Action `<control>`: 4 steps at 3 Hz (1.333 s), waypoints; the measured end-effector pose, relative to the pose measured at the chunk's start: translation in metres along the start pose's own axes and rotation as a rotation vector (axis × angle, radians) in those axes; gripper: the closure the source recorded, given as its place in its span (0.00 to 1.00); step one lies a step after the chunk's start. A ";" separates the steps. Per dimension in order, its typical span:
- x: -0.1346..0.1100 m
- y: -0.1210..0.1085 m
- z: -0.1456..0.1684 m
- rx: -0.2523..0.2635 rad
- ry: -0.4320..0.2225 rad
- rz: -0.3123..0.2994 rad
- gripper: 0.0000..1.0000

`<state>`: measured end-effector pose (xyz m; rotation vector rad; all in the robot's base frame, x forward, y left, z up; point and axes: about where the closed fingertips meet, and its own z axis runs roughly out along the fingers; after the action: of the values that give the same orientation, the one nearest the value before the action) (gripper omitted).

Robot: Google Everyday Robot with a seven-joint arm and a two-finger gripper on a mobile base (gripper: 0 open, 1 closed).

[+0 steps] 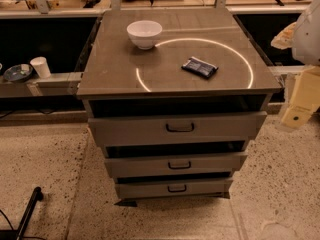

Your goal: Open top drawer

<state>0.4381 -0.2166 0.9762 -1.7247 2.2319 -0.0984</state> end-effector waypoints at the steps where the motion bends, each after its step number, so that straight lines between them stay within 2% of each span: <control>1: 0.000 0.000 0.000 0.000 0.000 0.000 0.00; 2: -0.006 0.003 0.018 0.026 0.047 -0.020 0.00; 3: -0.019 0.017 0.065 0.017 0.060 -0.054 0.00; 4: -0.028 0.052 0.151 -0.095 0.021 -0.066 0.00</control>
Offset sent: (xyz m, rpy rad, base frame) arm 0.0127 0.0258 -0.0531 -0.1652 -0.0241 0.0066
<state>0.4399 -0.1556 0.8267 -1.8557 2.2274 -0.0255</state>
